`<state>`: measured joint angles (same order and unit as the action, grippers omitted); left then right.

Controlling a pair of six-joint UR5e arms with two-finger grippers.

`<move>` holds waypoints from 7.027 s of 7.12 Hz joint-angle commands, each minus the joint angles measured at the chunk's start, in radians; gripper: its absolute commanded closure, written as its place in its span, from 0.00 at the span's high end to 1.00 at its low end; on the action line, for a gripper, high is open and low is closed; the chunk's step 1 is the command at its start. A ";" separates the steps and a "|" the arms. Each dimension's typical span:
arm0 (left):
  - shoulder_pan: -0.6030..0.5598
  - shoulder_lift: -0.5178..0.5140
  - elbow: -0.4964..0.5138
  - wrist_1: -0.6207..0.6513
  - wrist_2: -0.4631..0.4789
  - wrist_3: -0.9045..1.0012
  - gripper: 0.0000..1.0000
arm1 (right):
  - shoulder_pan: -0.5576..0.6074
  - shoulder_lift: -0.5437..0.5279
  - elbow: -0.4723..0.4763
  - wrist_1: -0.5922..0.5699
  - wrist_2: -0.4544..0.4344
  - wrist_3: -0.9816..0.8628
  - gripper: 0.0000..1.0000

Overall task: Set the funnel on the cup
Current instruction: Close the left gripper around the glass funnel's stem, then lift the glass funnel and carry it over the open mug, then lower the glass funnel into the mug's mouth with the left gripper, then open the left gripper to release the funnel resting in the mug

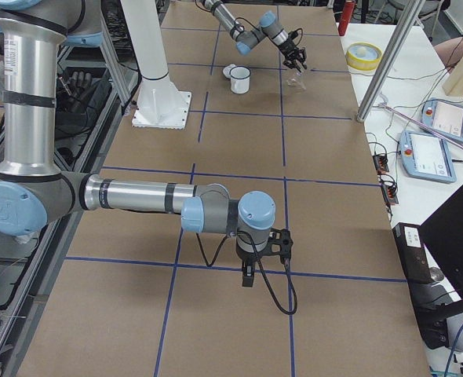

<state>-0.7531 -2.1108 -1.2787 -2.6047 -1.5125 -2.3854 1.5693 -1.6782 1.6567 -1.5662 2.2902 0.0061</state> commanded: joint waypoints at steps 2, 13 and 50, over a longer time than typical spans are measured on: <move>0.004 0.000 0.004 0.000 0.000 0.000 0.11 | 0.000 0.000 -0.002 0.000 0.000 0.000 1.00; -0.028 -0.158 -0.630 1.328 -0.328 0.331 0.00 | 0.000 0.000 0.000 0.000 0.000 0.000 1.00; 0.184 -0.156 -0.498 1.401 -0.405 0.598 0.13 | 0.000 0.000 0.000 0.000 0.000 0.000 1.00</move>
<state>-0.5678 -2.2677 -1.7764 -1.2040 -1.9175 -1.7871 1.5693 -1.6782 1.6567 -1.5662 2.2902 0.0062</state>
